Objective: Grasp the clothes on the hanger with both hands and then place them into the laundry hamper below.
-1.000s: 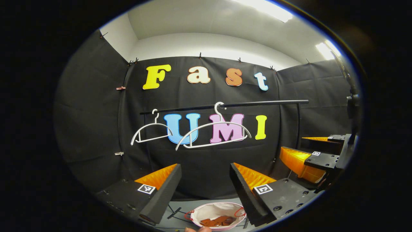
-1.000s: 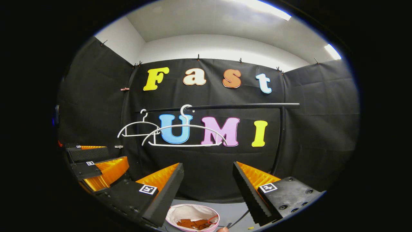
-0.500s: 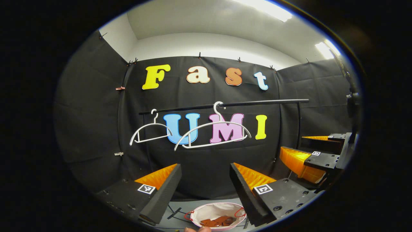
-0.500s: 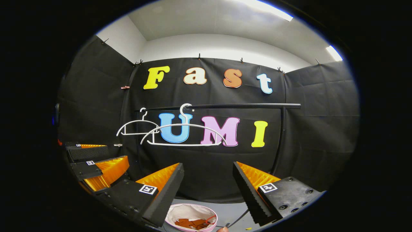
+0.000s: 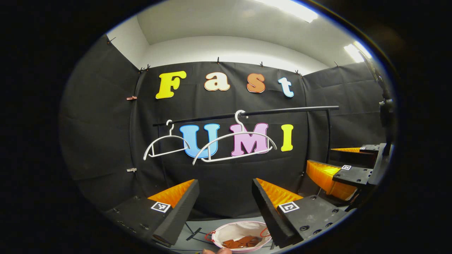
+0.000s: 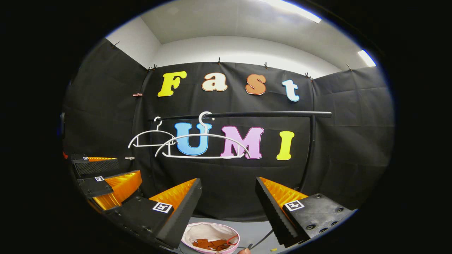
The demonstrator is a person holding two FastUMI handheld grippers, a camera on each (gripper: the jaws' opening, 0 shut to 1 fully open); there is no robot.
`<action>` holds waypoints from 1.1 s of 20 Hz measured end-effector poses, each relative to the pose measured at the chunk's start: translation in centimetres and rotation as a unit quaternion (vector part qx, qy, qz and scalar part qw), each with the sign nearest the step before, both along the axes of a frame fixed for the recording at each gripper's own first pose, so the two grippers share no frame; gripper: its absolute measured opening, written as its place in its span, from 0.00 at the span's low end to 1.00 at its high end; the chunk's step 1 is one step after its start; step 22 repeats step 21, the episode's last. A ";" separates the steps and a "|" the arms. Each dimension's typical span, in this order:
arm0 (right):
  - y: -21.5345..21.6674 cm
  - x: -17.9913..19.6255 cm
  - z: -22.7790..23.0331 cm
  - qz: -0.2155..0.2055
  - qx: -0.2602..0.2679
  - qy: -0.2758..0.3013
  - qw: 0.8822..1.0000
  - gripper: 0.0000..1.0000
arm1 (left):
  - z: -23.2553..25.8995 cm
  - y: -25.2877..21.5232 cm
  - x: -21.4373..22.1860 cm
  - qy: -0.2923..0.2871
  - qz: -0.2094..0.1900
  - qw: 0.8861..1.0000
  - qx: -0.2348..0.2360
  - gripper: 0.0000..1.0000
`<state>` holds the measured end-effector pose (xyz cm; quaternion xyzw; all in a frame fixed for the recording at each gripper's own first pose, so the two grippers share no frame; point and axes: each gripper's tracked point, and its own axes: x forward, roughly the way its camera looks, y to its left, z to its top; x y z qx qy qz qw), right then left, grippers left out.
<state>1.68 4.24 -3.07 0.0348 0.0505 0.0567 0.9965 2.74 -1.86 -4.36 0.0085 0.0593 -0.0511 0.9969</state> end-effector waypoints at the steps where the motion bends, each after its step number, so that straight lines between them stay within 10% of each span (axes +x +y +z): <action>1: 0.0 0.0 0.0 -0.001 0.000 0.000 1.000 0.99 | 0.0 0.1 0.0 0.001 0.000 1.000 0.000 0.95; 22: 0.2 -0.2 -0.2 -0.004 -0.003 0.001 1.000 0.99 | -0.5 0.6 -0.2 0.008 0.004 1.000 -0.003 0.95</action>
